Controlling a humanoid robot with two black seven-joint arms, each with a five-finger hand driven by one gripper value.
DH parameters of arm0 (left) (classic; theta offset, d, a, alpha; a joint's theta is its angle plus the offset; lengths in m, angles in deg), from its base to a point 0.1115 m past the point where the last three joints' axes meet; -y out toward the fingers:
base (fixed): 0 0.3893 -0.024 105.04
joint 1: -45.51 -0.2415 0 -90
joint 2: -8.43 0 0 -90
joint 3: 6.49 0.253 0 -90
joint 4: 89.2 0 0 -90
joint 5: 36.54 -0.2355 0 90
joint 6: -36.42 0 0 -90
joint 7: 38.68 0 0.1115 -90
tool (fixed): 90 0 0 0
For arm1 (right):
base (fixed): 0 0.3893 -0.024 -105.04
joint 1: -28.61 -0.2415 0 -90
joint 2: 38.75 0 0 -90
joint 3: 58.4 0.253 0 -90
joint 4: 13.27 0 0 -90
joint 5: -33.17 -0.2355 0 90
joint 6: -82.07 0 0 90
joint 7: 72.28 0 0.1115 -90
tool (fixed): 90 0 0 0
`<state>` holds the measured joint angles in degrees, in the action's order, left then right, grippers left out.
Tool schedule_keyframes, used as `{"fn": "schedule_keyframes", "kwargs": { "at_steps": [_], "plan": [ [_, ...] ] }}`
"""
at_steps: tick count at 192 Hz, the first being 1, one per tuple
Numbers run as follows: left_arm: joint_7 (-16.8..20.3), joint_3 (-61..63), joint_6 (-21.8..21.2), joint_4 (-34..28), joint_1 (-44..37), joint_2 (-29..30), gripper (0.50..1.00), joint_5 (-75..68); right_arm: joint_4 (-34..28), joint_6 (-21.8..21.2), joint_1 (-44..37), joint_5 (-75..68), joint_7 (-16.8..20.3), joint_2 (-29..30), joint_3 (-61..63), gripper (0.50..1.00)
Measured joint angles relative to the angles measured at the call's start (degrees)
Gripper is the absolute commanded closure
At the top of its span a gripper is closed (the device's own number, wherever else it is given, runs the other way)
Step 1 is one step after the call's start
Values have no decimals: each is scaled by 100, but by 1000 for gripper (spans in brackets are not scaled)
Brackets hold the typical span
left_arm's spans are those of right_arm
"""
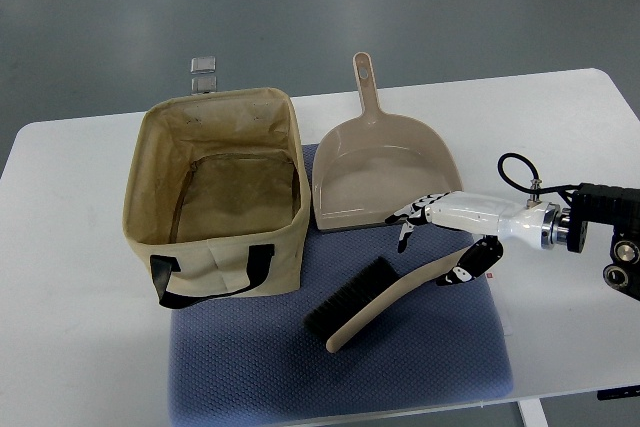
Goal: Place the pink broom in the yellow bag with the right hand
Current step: 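Reach the right hand down toward the beige brush handle, then close the right hand around the brush handle and lift it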
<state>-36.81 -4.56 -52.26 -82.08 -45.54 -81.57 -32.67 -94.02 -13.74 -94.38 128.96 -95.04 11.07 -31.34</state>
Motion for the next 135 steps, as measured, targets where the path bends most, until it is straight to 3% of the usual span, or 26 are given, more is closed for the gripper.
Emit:
{"fn": "schedule_keyframes", "kwargs": {
  "at_steps": [41,76,135],
  "plan": [
    [0,0,-2,0,0,0,500,0,14,304,76,354,108,25,-93,601],
    [0,0,-2,0,1,0,500,0,17,491,91,590,137,31,-254,691],
    [0,0,-2,0,1,0,500,0,32,691,115,904,305,38,-387,758]
  ]
}}
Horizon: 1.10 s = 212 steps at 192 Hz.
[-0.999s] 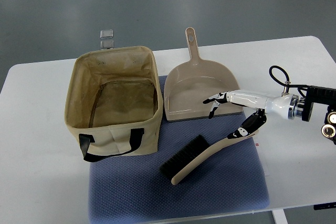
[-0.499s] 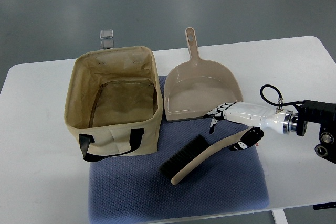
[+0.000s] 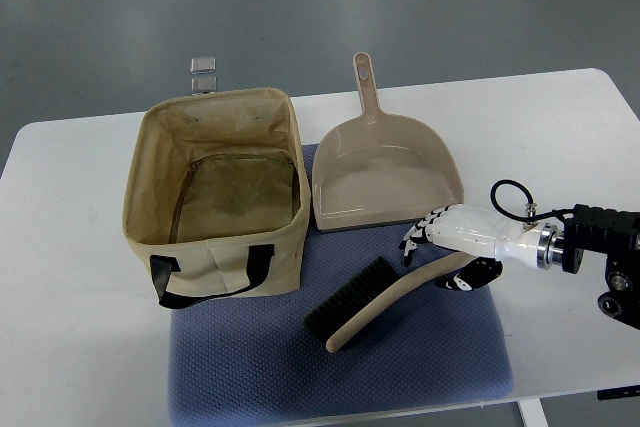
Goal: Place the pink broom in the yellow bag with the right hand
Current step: 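Close the right hand around the brush handle and lift it, then carry the brush up and over the fabric bag, bristles first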
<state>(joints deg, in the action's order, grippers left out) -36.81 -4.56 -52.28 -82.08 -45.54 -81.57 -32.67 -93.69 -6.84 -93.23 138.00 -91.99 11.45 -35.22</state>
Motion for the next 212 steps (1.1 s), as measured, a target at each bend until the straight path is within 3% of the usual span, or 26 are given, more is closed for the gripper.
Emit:
{"fn": "schedule_keyframes", "kwargs": {
  "at_steps": [19,36,61,105,143,212],
  "plan": [
    [0,0,0,0,0,0,500,0,0,44,-3,36,8,0,-35,771],
    [0,0,0,0,-1,0,500,0,5,66,-2,85,10,1,-41,822],
    [0,0,0,0,0,0,500,0,9,145,10,114,10,7,-42,1000],
    [0,0,1,0,0,0,500,0,17,354,12,117,10,-24,-22,1000],
    [0,0,1,0,0,0,500,0,23,850,3,52,-8,-110,70,1000],
    [0,0,3,0,-1,0,500,0,27,1290,-163,-211,-80,-714,828,1000]
  ]
}}
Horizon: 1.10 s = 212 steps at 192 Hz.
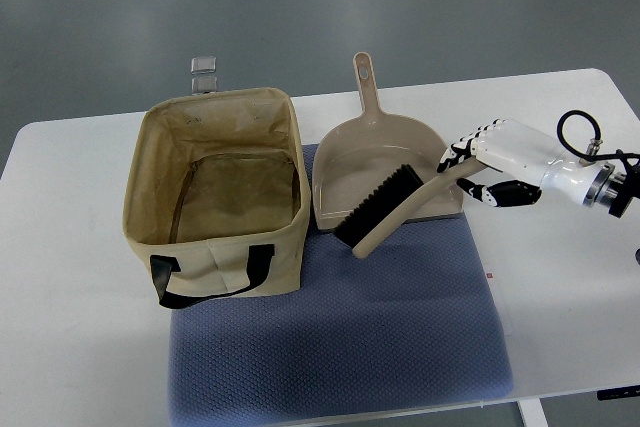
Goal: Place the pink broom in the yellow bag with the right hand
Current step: 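Carry the brush up and over the fabric bag, bristles first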
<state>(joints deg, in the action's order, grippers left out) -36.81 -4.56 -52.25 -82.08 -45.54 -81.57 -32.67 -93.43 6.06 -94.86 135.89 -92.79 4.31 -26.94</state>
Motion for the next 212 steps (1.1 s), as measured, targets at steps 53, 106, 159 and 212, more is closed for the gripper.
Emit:
{"fn": "schedule_keyframes", "kwargs": {
  "at_steps": [53,106,159,212],
  "plan": [
    [0,0,0,0,0,0,500,0,100,-28,-937,-755,44,-706,152,1000],
    [2,0,-1,0,1,0,500,0,162,-312,-2098,-789,79,-310,-28,1000],
    [1,0,-3,0,0,0,500,0,162,-532,-2752,-764,84,624,-508,1000],
    [1,0,-3,0,0,0,500,0,168,-677,-2708,-784,75,1204,-623,669]
  ]
}}
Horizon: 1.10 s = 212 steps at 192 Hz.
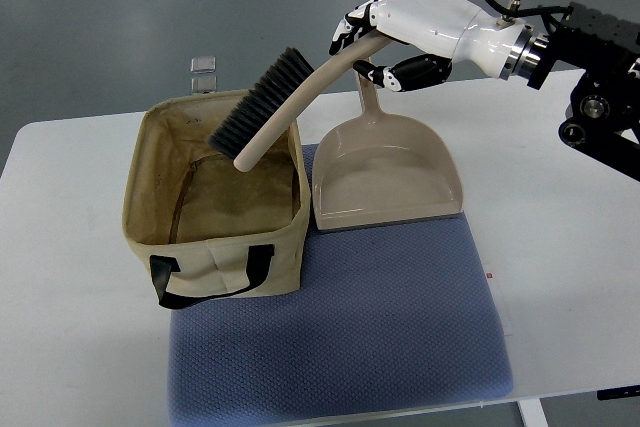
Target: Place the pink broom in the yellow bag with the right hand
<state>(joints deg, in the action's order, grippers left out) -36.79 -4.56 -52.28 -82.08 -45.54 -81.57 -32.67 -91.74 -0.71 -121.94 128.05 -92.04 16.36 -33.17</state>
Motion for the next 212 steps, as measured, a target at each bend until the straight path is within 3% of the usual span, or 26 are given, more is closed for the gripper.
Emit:
{"fn": "schedule_keyframes", "kwargs": {
  "at_steps": [13,20,76,124,173,212],
  "plan": [
    [0,0,0,0,1,0,500,0,0,14,26,-28,-11,121,6,597],
    [0,0,0,0,0,0,500,0,0,24,40,-41,-20,171,15,583],
    [-4,0,3,0,1,0,500,0,-8,73,88,-294,-62,127,100,583],
    [-1,0,3,0,1,0,500,0,-8,218,211,-1493,-11,-389,274,585],
    [0,0,2,0,1,0,500,0,-1,80,1468,-3298,331,-589,1701,585],
    [0,0,1,0,0,0,500,0,15,-307,2801,-4160,945,81,3499,583]
  ]
}}
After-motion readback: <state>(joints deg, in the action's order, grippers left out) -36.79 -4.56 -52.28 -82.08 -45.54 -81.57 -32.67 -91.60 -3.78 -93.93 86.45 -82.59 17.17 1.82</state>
